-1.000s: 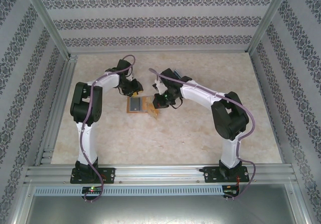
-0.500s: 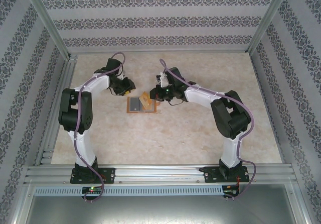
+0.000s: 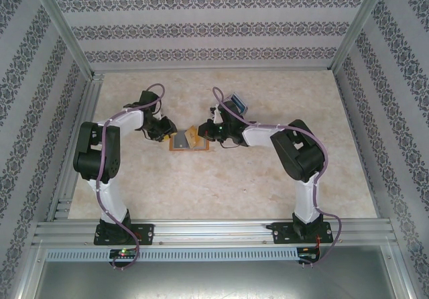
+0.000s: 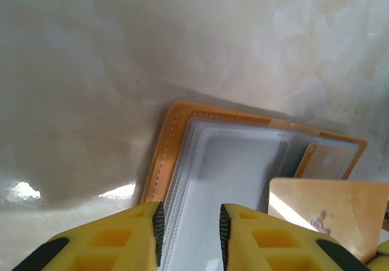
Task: Put the credit cards into the card holder
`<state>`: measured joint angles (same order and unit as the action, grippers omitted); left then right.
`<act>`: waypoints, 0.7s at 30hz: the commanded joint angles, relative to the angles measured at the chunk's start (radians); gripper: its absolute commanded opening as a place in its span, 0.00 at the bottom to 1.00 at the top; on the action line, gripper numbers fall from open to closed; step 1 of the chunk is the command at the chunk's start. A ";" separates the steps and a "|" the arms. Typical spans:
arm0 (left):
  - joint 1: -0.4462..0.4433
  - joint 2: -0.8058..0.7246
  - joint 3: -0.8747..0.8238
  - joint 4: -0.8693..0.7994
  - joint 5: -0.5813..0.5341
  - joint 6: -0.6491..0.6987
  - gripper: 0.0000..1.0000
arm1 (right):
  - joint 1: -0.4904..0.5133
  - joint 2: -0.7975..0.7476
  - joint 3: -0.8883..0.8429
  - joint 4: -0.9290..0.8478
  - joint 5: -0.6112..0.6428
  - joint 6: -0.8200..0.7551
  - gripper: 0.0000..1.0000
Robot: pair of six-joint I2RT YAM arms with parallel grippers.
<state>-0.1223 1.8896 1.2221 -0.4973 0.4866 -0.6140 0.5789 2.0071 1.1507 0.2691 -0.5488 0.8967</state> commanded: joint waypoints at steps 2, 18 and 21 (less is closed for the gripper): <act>0.010 -0.039 -0.031 0.022 0.025 -0.017 0.32 | 0.003 0.008 -0.027 0.071 0.048 0.043 0.04; 0.008 -0.051 -0.076 0.043 0.031 -0.038 0.32 | 0.007 0.027 -0.045 0.104 0.064 0.074 0.05; 0.006 -0.048 -0.079 0.047 0.033 -0.034 0.32 | 0.007 0.039 -0.045 0.108 0.061 0.079 0.05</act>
<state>-0.1223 1.8732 1.1561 -0.4709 0.5091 -0.6369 0.5789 2.0289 1.1206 0.3485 -0.5011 0.9661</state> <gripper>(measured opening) 0.321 0.059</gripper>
